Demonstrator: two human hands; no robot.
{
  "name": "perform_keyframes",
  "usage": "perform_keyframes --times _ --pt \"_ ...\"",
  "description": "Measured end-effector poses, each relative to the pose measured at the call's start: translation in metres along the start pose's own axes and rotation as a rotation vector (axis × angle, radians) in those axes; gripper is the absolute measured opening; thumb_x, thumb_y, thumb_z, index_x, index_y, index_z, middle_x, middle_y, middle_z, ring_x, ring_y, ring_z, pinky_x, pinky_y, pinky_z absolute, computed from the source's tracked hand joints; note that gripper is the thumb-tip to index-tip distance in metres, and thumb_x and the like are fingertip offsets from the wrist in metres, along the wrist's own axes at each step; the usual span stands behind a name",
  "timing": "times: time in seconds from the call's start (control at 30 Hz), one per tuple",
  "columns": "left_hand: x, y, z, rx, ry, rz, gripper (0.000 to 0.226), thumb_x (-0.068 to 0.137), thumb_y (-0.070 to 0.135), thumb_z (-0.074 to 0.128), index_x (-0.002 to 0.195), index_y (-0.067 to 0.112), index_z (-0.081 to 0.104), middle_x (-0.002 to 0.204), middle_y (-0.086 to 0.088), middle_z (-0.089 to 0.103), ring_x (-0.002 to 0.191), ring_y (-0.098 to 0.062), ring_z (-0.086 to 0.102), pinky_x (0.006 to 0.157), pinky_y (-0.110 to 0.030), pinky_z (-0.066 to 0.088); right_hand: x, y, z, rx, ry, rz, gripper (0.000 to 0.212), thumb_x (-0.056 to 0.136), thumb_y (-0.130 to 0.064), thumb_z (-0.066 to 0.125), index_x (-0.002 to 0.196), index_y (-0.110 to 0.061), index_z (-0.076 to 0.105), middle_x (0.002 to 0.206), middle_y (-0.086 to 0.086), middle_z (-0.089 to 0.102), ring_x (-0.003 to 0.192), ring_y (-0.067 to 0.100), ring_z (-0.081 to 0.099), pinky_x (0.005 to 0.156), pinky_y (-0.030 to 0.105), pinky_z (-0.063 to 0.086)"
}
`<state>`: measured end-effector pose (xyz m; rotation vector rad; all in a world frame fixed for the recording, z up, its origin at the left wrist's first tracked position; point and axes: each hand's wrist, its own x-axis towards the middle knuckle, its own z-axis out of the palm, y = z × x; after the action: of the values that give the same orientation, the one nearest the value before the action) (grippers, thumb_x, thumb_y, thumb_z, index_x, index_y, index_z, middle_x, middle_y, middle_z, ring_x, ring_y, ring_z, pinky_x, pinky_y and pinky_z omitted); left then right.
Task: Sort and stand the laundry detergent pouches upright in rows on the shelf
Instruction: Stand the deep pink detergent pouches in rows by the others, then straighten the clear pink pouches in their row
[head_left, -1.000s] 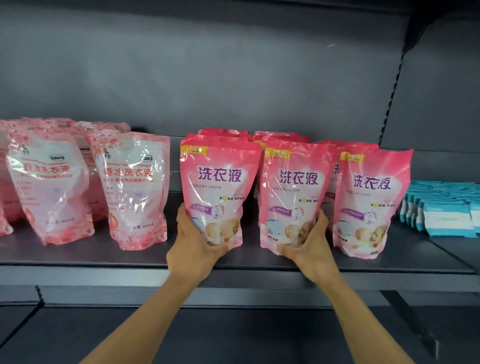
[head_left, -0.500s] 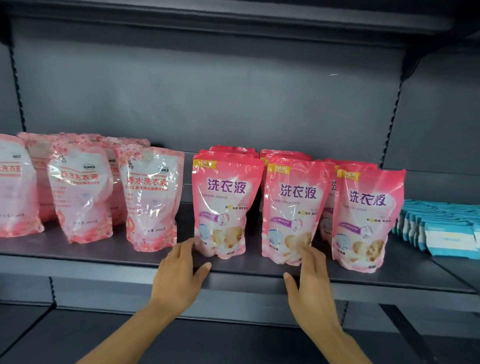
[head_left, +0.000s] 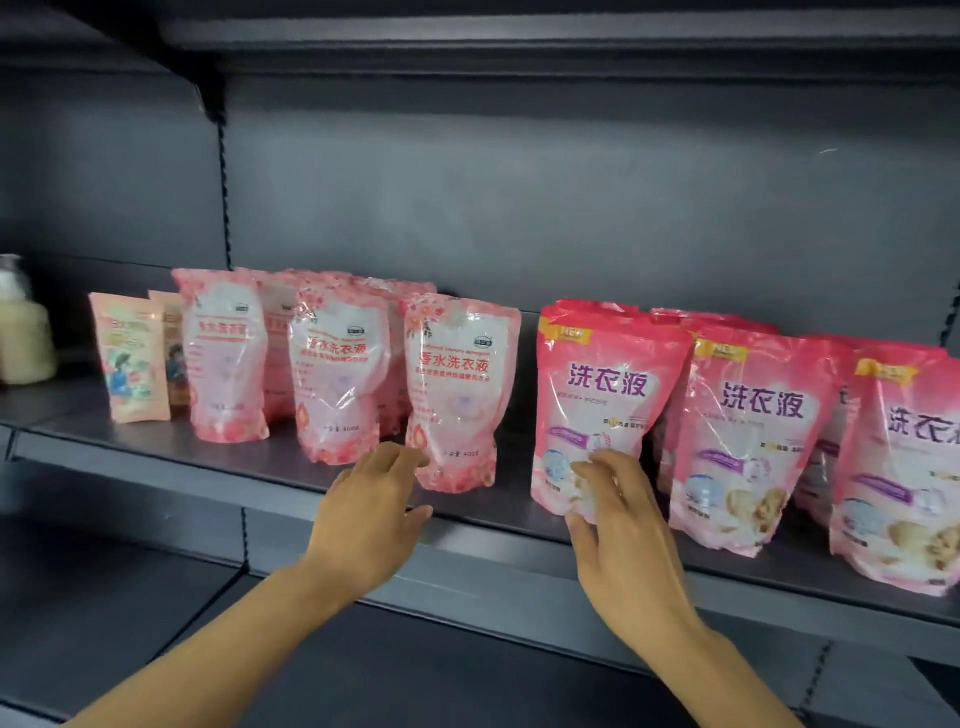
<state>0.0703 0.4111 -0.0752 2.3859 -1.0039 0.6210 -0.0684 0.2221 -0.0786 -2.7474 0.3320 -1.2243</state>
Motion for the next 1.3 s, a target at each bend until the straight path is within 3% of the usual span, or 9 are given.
perform_keyframes --times 0.33,0.5,0.63,0.7,0.83,0.9,1.0,1.1,1.3 --pt "0.024 -0.103 -0.024 -0.142 0.013 -0.077 0.063 0.086 0.028 0.064 0.14 0.021 0.032 0.14 0.003 0.035 0.111 -0.022 0.054 0.085 -0.034 0.048 0.031 -0.08 0.042 0.102 -0.055 0.158 0.049 0.09 -0.017 0.059 0.136 -0.013 0.042 0.136 -0.002 0.035 0.125 0.012 0.04 0.099 0.014 0.025" --pt "0.052 -0.144 -0.03 -0.319 0.046 -0.136 0.084 0.076 0.022 0.075 0.143 0.018 0.024 0.138 -0.004 0.033 0.122 -0.023 0.044 0.089 -0.036 0.045 0.067 -0.121 0.049 0.13 0.0 0.215 0.056 0.089 -0.016 0.06 0.139 -0.016 0.035 0.139 -0.001 0.035 0.128 0.014 0.037 0.101 0.014 0.021" --pt "0.074 -0.163 -0.018 -0.51 0.036 -0.174 0.111 0.063 0.02 0.085 0.146 0.013 0.012 0.143 -0.006 0.029 0.132 -0.022 0.032 0.107 -0.034 0.034 0.128 -0.154 0.047 0.054 0.091 0.119 0.06 0.088 -0.019 0.062 0.141 -0.016 0.034 0.144 0.002 0.038 0.133 0.019 0.034 0.106 0.024 0.023" --pt "0.084 -0.17 -0.008 -0.64 0.041 -0.212 0.126 0.053 0.022 0.09 0.147 0.023 0.007 0.147 -0.004 0.029 0.136 -0.021 0.032 0.111 -0.038 0.034 0.162 -0.168 0.048 0.026 0.111 0.044 0.058 0.087 -0.019 0.063 0.14 -0.013 0.038 0.141 0.005 0.043 0.131 0.022 0.036 0.109 0.03 0.025" --pt "0.097 -0.17 0.012 -0.873 0.031 -0.27 0.136 0.043 0.018 0.093 0.142 0.043 0.003 0.146 0.002 0.032 0.134 -0.016 0.036 0.11 -0.044 0.037 0.219 -0.184 0.054 -0.228 0.007 -0.064 0.034 0.088 -0.029 0.059 0.12 -0.016 0.057 0.117 0.003 0.062 0.115 0.023 0.05 0.102 0.029 0.025" --pt "0.1 -0.169 0.022 -0.937 0.025 -0.266 0.141 0.034 0.031 0.091 0.139 0.049 -0.001 0.147 0.006 0.029 0.135 -0.014 0.036 0.109 -0.044 0.038 0.235 -0.189 0.06 -0.312 -0.081 -0.092 0.016 0.09 -0.03 0.055 0.093 -0.018 0.065 0.092 0.002 0.067 0.096 0.025 0.055 0.098 0.032 0.028" --pt "0.104 -0.17 0.033 -0.938 0.002 -0.296 0.146 0.021 0.045 0.085 0.136 0.053 -0.004 0.143 0.009 0.032 0.13 -0.017 0.041 0.102 -0.047 0.044 0.251 -0.19 0.07 -0.361 -0.189 -0.078 0.043 0.093 -0.02 0.051 0.052 -0.019 0.038 0.055 0.001 0.039 0.069 0.029 0.04 0.071 0.032 0.032" --pt "0.102 -0.17 0.035 -0.873 -0.064 -0.356 0.146 0.018 0.047 0.08 0.136 0.05 -0.005 0.134 0.007 0.044 0.117 -0.021 0.053 0.094 -0.046 0.05 0.262 -0.184 0.075 -0.235 -0.237 -0.029 0.046 0.094 -0.015 0.05 0.051 -0.016 0.033 0.055 0.002 0.034 0.064 0.026 0.037 0.051 0.034 0.026" --pt "0.1 -0.171 0.035 -0.728 -0.076 -0.319 0.118 0.039 0.034 0.087 0.123 0.05 0.005 0.12 0.005 0.052 0.105 -0.021 0.057 0.086 -0.042 0.053 0.274 -0.171 0.078 -0.196 -0.258 -0.071 0.035 0.092 -0.011 0.048 0.058 -0.01 0.042 0.063 0.009 0.048 0.06 0.022 0.04 0.051 0.031 0.03"
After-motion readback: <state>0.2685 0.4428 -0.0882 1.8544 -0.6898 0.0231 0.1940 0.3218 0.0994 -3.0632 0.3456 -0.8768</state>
